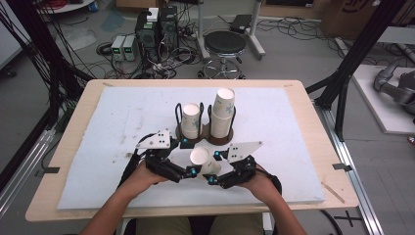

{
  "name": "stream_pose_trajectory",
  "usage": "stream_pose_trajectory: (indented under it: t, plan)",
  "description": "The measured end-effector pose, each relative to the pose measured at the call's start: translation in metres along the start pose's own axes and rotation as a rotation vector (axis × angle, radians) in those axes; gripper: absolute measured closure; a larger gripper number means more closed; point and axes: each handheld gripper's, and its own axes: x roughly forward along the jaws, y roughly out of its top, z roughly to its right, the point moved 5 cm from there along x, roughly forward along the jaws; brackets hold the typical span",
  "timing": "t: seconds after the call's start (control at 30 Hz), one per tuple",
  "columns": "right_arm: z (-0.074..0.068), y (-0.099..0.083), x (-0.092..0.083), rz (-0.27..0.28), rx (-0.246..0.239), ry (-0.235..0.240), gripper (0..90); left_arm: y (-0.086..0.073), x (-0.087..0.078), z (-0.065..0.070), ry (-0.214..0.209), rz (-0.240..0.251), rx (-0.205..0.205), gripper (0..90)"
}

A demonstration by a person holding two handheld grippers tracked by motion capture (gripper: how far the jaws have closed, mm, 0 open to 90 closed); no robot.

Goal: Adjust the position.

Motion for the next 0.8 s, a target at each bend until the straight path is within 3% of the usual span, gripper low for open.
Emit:
stream_pose_trajectory:
  t: [0.03,0.13,0.5,0.8]
  plan:
    - [0.000,0.000,0.000,-0.014,-0.006,-0.003,37.4,0.001,-0.001,0.001,-0.004,-0.031,0.018,14.8]
    - [0.001,-0.001,-0.002,-0.054,-0.033,-0.005,37.4,0.003,-0.004,0.002,-0.022,-0.061,0.040,14.9]
    - [0.003,0.014,-0.008,-0.211,-0.126,0.009,37.4,0.008,-0.010,-0.002,-0.036,-0.163,0.064,15.1]
    - [0.003,0.027,-0.007,-0.297,-0.176,0.021,37.2,0.009,-0.004,0.000,-0.055,-0.204,0.081,15.6]
